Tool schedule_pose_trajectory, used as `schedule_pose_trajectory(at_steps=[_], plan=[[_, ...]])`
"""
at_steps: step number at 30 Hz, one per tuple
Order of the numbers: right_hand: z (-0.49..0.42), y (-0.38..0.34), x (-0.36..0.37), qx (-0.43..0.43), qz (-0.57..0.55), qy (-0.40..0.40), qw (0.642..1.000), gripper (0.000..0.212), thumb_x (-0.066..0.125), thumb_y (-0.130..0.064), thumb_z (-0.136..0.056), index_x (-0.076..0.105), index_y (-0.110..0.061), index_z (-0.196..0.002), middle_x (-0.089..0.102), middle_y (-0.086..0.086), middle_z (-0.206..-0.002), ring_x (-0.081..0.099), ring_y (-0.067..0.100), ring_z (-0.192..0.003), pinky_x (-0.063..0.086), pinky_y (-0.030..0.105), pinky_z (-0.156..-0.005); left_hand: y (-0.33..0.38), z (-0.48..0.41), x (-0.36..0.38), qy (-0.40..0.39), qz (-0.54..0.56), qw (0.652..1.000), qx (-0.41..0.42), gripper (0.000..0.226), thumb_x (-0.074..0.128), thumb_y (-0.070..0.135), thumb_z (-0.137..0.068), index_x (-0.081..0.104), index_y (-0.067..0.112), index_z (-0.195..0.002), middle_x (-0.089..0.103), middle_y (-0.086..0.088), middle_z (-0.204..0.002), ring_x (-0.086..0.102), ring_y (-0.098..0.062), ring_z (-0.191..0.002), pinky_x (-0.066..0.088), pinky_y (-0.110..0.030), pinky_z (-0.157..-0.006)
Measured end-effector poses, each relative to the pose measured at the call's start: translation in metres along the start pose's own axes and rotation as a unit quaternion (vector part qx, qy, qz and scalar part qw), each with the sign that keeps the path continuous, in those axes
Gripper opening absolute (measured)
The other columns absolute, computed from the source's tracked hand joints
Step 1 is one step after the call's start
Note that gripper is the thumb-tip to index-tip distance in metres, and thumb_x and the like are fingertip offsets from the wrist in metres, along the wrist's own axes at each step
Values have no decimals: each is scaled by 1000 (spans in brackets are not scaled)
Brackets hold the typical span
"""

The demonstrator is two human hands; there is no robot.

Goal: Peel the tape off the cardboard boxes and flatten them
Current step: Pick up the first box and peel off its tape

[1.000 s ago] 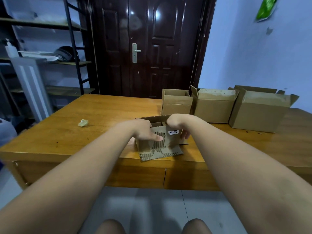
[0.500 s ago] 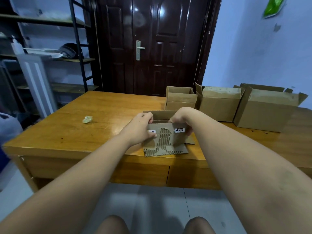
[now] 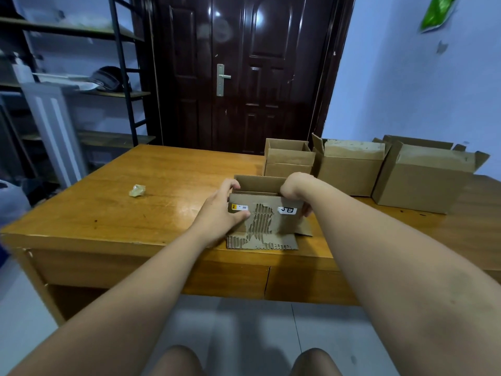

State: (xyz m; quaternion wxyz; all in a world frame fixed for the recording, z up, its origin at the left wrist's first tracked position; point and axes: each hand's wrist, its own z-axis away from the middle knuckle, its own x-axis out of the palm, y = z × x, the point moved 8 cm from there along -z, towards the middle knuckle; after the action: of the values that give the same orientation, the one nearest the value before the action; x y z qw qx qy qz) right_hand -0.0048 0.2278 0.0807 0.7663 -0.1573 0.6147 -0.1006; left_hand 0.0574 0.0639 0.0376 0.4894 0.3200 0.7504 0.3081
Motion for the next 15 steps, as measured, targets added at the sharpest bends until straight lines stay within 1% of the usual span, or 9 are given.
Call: schedule_pose_trajectory(at_steps=[2,3,4,5,7,9,11,12,15], plan=[[-3,8,-1,9,-24,28,999,36,38,-15,-101,48,5,-129,57,23,-112,63,36,-104,54,42,-93,-9,0,4,-16,82,996,-41,91,76,17,-78,19,39,-145,42,-5,-146,50,-18,-122,51,-41,-96],[-4,12,0,18,-46,33,998,33,38,-14,-100,50,5,-125,58,22,-106,65,36,-96,56,43,-88,-14,0,8,-28,106,992,-68,106,79,18,-75,6,41,-150,39,-5,-148,48,-21,-128,48,-43,-100],[-5,16,1,24,-72,33,997,30,37,-13,-99,51,5,-119,59,23,-103,67,37,-92,57,44,-86,-20,2,12,-40,118,988,-94,116,81,22,-72,-2,40,-151,39,-3,-147,49,-23,-128,46,-44,-102],[-6,19,2,30,-103,31,994,26,36,-12,-99,50,4,-114,60,23,-103,68,37,-91,57,46,-86,-26,2,16,-47,124,984,-117,117,82,25,-70,-1,35,-152,42,-1,-145,52,-23,-125,45,-45,-103],[-8,27,2,41,-190,34,980,22,37,-18,-100,48,-1,-110,61,19,-105,69,36,-91,56,45,-85,-36,3,20,-50,158,976,-141,92,81,26,-71,28,23,-147,53,1,-138,59,-19,-115,49,-40,-98],[-13,37,4,51,-304,46,950,26,44,-27,-99,50,-6,-112,65,13,-109,69,32,-87,56,40,-77,-34,5,21,-48,202,968,-140,49,75,23,-79,53,24,-122,65,-1,-121,65,-14,-101,54,-31,-85],[-15,45,4,58,-407,62,910,34,51,-33,-95,54,-9,-118,68,10,-108,69,28,-84,53,34,-68,-26,7,21,-56,212,967,-126,21,67,24,-87,57,27,-105,69,1,-106,68,-10,-90,54,-26,-76],[-16,48,5,60,-446,67,891,39,53,-38,-94,54,-11,-123,68,9,-111,67,26,-89,52,34,-70,-21,7,21,-58,215,967,-123,14,63,25,-90,59,26,-103,71,1,-101,69,-11,-87,55,-27,-74],[-18,47,10,64,-496,64,864,71,46,-62,-91,42,-14,-143,52,7,-140,49,31,-127,40,45,-103,-14,3,17,-29,281,949,-137,17,56,25,-95,63,16,-108,74,-6,-97,72,-20,-86,58,-37,-75]])
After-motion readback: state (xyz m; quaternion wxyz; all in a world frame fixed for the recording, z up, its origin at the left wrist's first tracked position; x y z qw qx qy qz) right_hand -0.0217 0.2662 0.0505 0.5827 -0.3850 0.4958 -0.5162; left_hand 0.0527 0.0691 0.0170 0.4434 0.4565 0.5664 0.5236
